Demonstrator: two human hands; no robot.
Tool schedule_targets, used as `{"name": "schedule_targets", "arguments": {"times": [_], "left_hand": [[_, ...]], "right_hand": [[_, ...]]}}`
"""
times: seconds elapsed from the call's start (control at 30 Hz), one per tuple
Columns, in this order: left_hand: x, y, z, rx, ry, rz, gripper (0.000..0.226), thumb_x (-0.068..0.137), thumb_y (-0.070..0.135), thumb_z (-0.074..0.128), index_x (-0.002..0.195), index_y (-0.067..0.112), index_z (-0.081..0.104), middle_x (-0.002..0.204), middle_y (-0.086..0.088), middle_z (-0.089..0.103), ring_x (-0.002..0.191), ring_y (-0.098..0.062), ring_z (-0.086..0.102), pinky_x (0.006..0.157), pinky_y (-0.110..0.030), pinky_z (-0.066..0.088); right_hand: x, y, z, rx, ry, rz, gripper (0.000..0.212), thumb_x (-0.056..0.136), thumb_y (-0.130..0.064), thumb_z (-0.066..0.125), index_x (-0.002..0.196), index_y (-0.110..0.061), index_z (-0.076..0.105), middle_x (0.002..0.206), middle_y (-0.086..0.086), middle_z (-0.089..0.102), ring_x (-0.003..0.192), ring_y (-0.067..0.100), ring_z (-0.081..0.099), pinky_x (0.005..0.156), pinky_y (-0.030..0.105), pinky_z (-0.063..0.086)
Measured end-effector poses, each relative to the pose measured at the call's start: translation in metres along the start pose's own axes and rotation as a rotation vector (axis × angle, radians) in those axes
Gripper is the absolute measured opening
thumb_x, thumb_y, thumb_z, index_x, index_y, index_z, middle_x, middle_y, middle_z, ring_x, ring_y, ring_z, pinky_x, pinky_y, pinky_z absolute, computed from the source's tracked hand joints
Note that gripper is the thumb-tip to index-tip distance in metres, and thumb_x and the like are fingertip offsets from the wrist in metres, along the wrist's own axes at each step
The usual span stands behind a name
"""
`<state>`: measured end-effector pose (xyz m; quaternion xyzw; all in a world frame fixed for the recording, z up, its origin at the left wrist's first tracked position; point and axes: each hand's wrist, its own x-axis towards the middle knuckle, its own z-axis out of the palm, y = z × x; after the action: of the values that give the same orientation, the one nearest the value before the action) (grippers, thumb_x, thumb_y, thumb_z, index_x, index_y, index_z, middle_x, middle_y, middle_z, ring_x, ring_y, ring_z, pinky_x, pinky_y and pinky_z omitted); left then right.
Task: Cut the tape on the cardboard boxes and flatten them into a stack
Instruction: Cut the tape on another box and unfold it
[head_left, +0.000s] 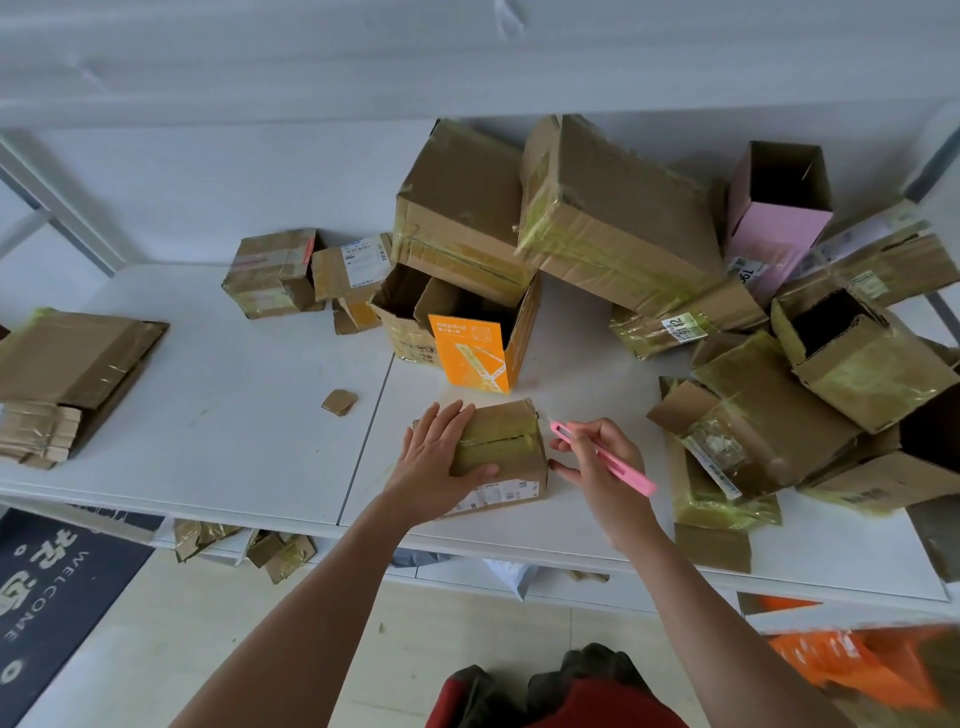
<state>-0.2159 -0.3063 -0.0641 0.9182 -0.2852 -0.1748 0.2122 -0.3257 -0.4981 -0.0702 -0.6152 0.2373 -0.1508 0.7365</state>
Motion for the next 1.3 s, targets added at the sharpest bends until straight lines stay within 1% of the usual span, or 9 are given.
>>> {"name": "schedule_targets", "arguments": {"times": [0.17,0.4,0.63,0.8,0.9,0.97,1.03,1.1,1.3], "left_hand": [[0.000,0.001,0.000,0.010,-0.002,0.000,0.085,0.091,0.059,0.053,0.157,0.028,0.008,0.164,0.008,0.002,0.151,-0.018,-0.009,0.121,-0.047,-0.005],[-0.001,0.000,0.002,0.012,-0.005,-0.002,0.085,0.091,0.059,0.053,0.157,0.029,0.008,0.164,0.009,0.001,0.151,-0.017,-0.010,0.121,-0.047,-0.005],[0.000,0.001,0.001,0.004,-0.006,0.000,0.084,0.091,0.057,0.054,0.156,0.029,0.009,0.164,0.009,0.004,0.150,-0.016,-0.009,0.123,-0.047,-0.004],[0.001,0.001,0.002,-0.013,-0.001,-0.016,0.084,0.091,0.058,0.054,0.156,0.029,0.009,0.164,0.010,0.004,0.151,-0.016,-0.008,0.123,-0.048,-0.004],[0.002,0.002,0.002,-0.011,0.010,-0.015,0.083,0.092,0.058,0.054,0.156,0.028,0.010,0.163,0.009,0.007,0.150,-0.017,-0.006,0.123,-0.049,-0.002],[0.002,0.002,0.003,-0.012,0.029,-0.012,0.083,0.091,0.059,0.054,0.156,0.026,0.013,0.160,0.008,0.014,0.148,-0.019,0.002,0.122,-0.050,0.005],[0.002,0.003,0.004,-0.012,0.069,-0.012,0.083,0.090,0.060,0.055,0.155,0.024,0.017,0.154,0.006,0.023,0.143,-0.018,0.013,0.120,-0.047,0.014],[0.001,0.006,0.004,-0.025,0.106,-0.032,0.085,0.088,0.061,0.057,0.154,0.023,0.020,0.151,0.006,0.027,0.138,-0.016,0.020,0.119,-0.045,0.020],[-0.002,0.014,0.000,-0.103,0.141,-0.180,0.108,0.079,0.066,0.065,0.157,0.020,0.007,0.149,0.001,0.027,0.139,-0.021,0.020,0.117,-0.045,0.026]], "right_hand": [[-0.008,0.000,-0.006,-0.001,-0.018,-0.024,0.009,0.098,-0.006,0.056,0.094,-0.003,0.063,0.091,0.015,0.069,0.096,0.027,0.071,0.079,0.040,0.061],[-0.022,0.006,-0.017,-0.058,-0.059,-0.070,0.008,0.097,-0.004,0.057,0.093,0.003,0.061,0.090,0.010,0.071,0.096,0.027,0.072,0.084,0.048,0.060],[-0.031,0.009,-0.030,-0.229,-0.135,-0.152,0.012,0.096,-0.015,0.058,0.084,-0.016,0.060,0.094,0.001,0.073,0.085,0.037,0.069,0.076,0.065,0.055],[-0.026,-0.005,-0.041,-0.263,-0.140,-0.217,0.011,0.096,-0.017,0.061,0.088,-0.010,0.060,0.092,0.003,0.072,0.084,0.025,0.071,0.074,0.050,0.060],[-0.013,-0.002,-0.042,-0.534,-0.068,-0.438,0.024,0.096,-0.036,0.051,0.102,-0.014,0.058,0.088,-0.008,0.062,0.071,0.015,0.062,0.059,0.031,0.055],[0.001,0.010,-0.042,-0.925,-0.089,-0.547,0.031,0.098,-0.038,0.046,0.108,-0.012,0.059,0.093,-0.003,0.057,0.074,0.014,0.060,0.057,0.026,0.050],[0.012,0.020,-0.038,-1.265,-0.160,-0.433,0.030,0.096,-0.034,0.054,0.117,-0.014,0.059,0.108,0.003,0.055,0.091,0.018,0.062,0.063,0.025,0.050],[0.019,0.026,-0.034,-1.494,-0.255,-0.270,0.041,0.094,-0.024,0.060,0.133,-0.018,0.050,0.127,0.003,0.050,0.114,0.017,0.054,0.080,0.025,0.052],[0.021,0.028,-0.030,-1.434,-0.282,-0.110,0.049,0.100,-0.011,0.047,0.147,-0.023,0.039,0.136,0.005,0.046,0.125,0.020,0.046,0.095,0.028,0.049]]}}
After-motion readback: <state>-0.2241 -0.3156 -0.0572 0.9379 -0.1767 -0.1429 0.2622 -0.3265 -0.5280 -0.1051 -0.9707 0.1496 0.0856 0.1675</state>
